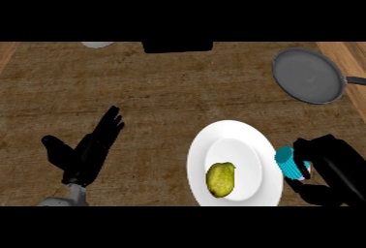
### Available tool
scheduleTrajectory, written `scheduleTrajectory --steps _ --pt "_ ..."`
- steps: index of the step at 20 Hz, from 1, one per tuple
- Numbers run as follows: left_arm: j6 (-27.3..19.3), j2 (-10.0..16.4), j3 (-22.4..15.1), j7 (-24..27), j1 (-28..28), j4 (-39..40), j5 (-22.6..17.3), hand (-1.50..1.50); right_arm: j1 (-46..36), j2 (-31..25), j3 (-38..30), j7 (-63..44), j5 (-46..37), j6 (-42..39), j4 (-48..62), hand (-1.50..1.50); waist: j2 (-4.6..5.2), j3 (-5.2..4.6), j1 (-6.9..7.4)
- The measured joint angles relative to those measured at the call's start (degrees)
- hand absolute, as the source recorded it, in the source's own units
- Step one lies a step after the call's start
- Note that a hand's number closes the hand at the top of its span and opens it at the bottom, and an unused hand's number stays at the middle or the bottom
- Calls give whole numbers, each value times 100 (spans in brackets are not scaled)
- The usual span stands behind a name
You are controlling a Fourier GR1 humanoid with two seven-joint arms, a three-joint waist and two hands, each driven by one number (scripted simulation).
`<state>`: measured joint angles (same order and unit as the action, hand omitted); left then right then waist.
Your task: Pick the cupcake from the plate and place it in the pan
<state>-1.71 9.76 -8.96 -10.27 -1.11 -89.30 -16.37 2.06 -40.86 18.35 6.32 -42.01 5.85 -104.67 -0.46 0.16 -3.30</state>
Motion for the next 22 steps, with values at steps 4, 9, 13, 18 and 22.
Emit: scheduleTrajectory --steps 4,9,13,18,22 --pt "20 9 -9 -111 -45 -102 -27 0 423 38 -770 550 1380 41 -188 150 10 -2 65" --pt "108 3 -24 -144 -154 -30 -14 0 539 21 -1647 1140 2916 -491 227 150 34 -9 201" --pt "147 -49 -76 -246 -203 -102 8 0 43 25 -2137 1507 3512 -951 1231 150 49 -10 312" --pt "187 -62 -48 -381 -256 -208 26 0 -914 234 -2205 2104 2945 -680 2775 150 61 -10 397" --pt "248 -137 -54 -279 -334 -17 78 0 -1812 469 -2232 2555 2472 -225 4103 150 79 -9 453"
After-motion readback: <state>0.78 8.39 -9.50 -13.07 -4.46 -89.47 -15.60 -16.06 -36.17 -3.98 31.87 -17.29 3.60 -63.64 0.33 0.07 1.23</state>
